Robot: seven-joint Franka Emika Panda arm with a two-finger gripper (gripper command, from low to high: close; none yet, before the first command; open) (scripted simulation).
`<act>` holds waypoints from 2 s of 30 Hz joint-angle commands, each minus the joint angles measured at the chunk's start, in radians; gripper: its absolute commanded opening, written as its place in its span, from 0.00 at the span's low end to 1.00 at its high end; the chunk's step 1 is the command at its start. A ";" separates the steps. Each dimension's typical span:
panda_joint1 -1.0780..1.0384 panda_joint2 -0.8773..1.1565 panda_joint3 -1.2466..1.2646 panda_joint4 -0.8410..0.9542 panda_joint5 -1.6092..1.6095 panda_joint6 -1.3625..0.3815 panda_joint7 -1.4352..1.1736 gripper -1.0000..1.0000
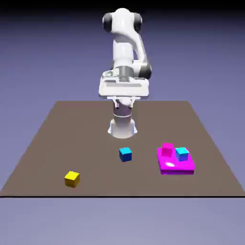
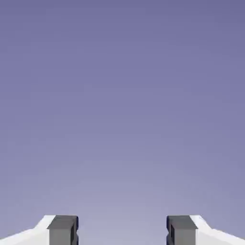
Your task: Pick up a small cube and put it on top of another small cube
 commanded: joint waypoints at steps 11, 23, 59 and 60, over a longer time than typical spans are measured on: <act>0.054 0.187 -0.053 -0.127 -0.478 -0.099 -0.443 0.50; 0.105 0.363 -0.102 -0.247 -0.929 -0.191 -0.859 0.50; 0.105 0.363 -0.102 -0.247 -0.929 -0.191 -0.859 0.00; 0.105 0.363 -0.102 -0.247 -0.929 -0.191 -0.859 0.00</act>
